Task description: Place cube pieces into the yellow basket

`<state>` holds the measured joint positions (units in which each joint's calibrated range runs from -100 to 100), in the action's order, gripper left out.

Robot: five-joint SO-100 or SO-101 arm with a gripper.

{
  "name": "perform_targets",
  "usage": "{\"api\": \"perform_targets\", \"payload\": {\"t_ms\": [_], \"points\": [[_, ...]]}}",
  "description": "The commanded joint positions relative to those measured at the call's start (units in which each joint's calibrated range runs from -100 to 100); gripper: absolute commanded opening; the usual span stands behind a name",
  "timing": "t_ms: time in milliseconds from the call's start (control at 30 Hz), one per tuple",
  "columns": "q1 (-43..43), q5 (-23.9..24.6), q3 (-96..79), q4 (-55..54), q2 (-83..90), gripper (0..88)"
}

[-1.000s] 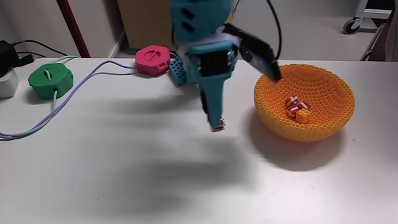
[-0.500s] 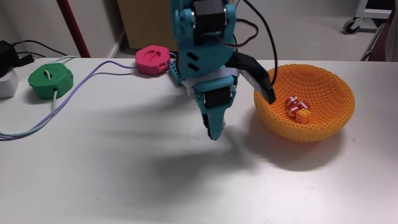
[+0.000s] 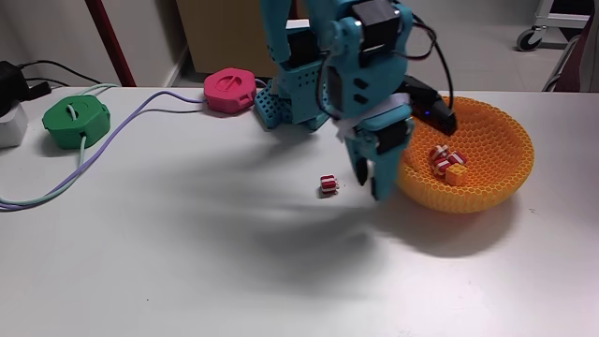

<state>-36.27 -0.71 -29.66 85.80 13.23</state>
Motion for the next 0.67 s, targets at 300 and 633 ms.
{"api": "perform_targets", "payload": {"t_ms": [300,633], "points": [[-5.5,3.6,4.6,5.6,3.3,14.6],[14.7,-0.4,5.3,7.5,4.4,16.8]]}}
